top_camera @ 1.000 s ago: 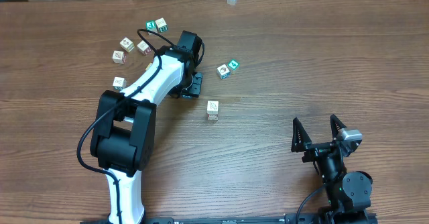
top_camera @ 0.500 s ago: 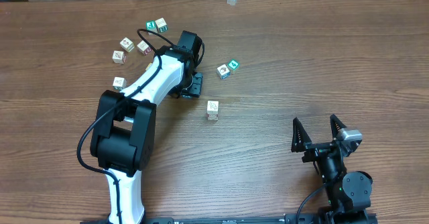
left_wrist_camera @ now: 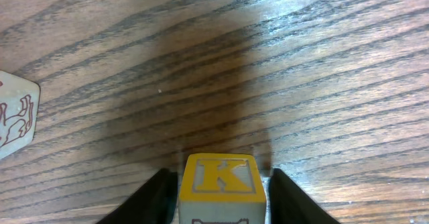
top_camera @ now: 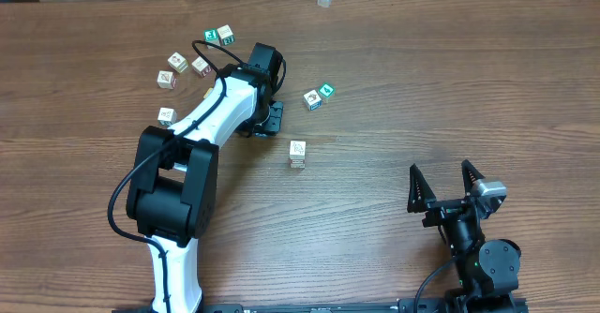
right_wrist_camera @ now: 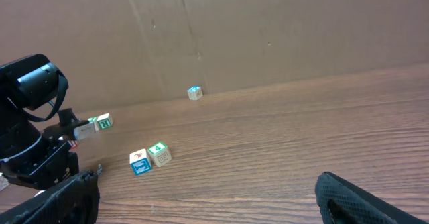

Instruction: Form a tower

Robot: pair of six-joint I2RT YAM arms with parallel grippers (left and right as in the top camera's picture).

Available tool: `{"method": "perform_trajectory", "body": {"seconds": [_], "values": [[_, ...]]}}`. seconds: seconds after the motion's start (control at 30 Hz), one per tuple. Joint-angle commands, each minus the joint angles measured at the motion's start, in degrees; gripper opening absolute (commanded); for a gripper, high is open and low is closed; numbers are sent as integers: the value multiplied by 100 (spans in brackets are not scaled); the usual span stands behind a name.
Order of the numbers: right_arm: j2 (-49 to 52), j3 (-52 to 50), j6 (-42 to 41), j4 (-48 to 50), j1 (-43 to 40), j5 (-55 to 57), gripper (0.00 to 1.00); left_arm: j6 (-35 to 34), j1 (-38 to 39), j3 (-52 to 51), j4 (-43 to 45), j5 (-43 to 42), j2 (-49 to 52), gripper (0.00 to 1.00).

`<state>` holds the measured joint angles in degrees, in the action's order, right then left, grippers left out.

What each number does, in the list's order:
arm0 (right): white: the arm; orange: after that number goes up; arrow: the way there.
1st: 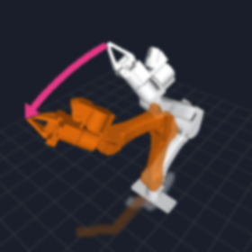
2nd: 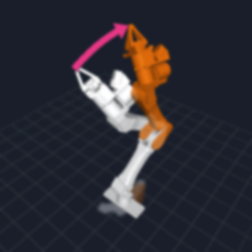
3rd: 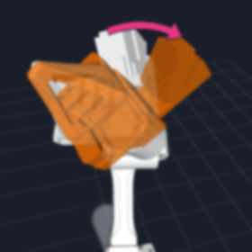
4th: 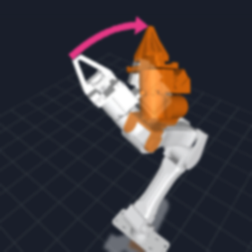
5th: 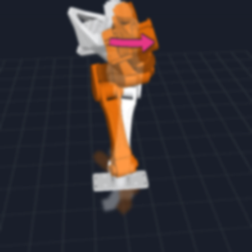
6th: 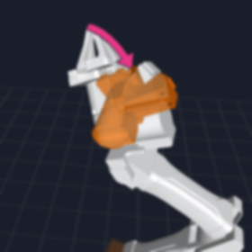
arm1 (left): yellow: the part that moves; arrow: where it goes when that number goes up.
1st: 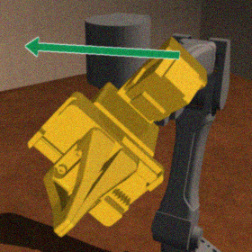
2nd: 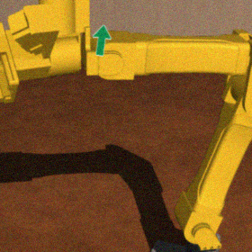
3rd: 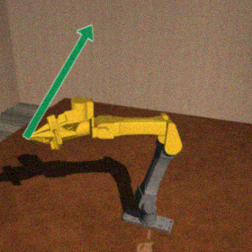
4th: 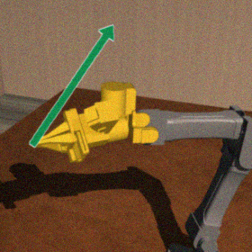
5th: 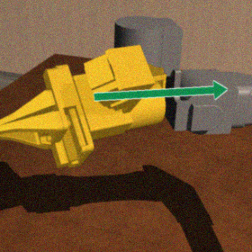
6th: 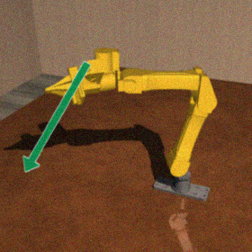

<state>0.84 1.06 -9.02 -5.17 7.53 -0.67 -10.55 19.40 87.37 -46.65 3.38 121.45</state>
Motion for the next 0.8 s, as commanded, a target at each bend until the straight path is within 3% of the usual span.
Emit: {"method": "perform_trajectory", "body": {"seconds": [0.0,0.1,0.33,0.53,0.77], "values": [[-68,-59,-31,33,-15,-2,100,-22,-26,109,24,-48,70,50],[-68,-59,-31,33,-15,-2,100,-22,-26,107,24,-48,70,55],[-68,-59,-31,33,-15,-2,100,-22,-26,107,24,-48,70,56],[-68,-59,-31,33,-15,-2,100,-24,-26,107,33,-46,70,46],[-68,-59,-31,33,-15,-2,100,-24,-26,107,37,-46,70,41]]}}
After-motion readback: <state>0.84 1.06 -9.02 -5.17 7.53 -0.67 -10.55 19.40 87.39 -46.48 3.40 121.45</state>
